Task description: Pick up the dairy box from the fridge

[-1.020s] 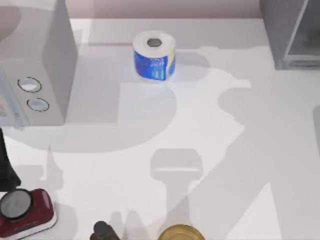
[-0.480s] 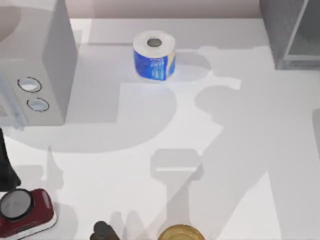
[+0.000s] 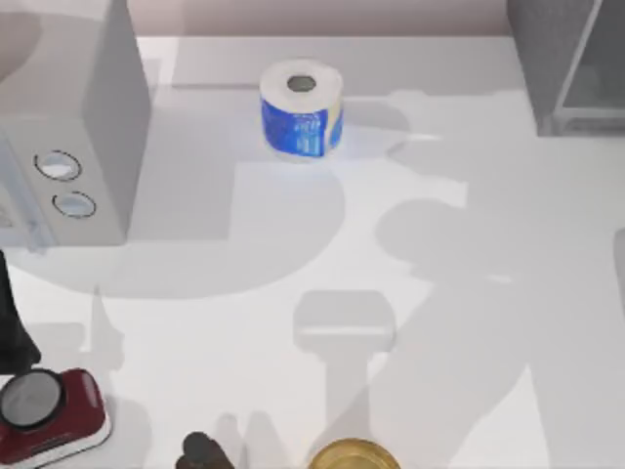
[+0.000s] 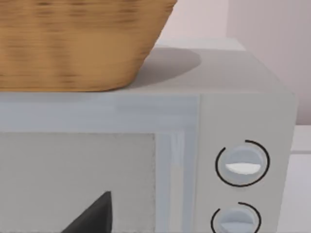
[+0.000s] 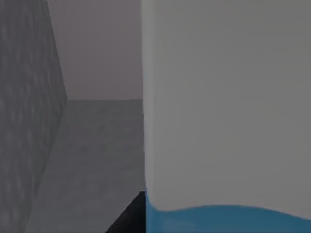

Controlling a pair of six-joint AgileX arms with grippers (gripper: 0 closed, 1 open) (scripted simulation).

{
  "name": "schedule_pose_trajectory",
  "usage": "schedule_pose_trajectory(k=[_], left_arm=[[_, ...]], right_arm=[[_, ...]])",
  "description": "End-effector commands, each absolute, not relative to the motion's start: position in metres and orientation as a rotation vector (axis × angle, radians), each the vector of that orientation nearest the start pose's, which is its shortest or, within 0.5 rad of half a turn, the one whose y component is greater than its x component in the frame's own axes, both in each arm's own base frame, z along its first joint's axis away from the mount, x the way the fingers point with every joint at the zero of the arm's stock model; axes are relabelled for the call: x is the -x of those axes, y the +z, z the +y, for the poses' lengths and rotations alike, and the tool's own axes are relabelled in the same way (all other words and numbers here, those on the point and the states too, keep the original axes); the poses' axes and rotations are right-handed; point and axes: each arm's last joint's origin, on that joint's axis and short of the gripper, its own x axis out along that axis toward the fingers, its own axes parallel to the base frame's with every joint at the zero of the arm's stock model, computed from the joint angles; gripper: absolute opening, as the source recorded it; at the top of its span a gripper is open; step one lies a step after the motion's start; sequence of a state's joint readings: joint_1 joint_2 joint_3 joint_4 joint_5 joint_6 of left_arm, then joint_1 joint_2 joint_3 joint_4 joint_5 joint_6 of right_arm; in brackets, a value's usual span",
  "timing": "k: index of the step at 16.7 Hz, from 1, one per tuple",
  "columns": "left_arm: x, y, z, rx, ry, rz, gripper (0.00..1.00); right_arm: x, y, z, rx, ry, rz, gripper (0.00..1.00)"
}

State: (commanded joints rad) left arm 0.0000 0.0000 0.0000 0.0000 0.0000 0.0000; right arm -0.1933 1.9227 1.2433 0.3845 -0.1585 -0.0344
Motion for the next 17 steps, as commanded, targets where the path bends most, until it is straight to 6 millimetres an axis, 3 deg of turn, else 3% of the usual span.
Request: schedule_pose_trajectory(k=[3,6,13,17], left_arm=[[-0.106,0.160,-0.001,0.000,0.000,0.000,1.00],[-0.106,0.160,-0.001,0.000,0.000,0.000,1.00],[-0.106,0.160,-0.001,0.000,0.000,0.000,1.00],[-0.106,0.160,-0.001,0.000,0.000,0.000,1.00]], right_arm=[[-0.396,0.200,-0.074,-0.009,-0.016,0.333,0.00],[-0.372,0.203,-0.073,-0.007,-0.015,0.315,0.00],[-0.367,0.203,-0.071,-0.008,-0.009,0.312,0.00],[-0.343,0.214,-0.063,-0.007,-0.022,0.316,0.00]])
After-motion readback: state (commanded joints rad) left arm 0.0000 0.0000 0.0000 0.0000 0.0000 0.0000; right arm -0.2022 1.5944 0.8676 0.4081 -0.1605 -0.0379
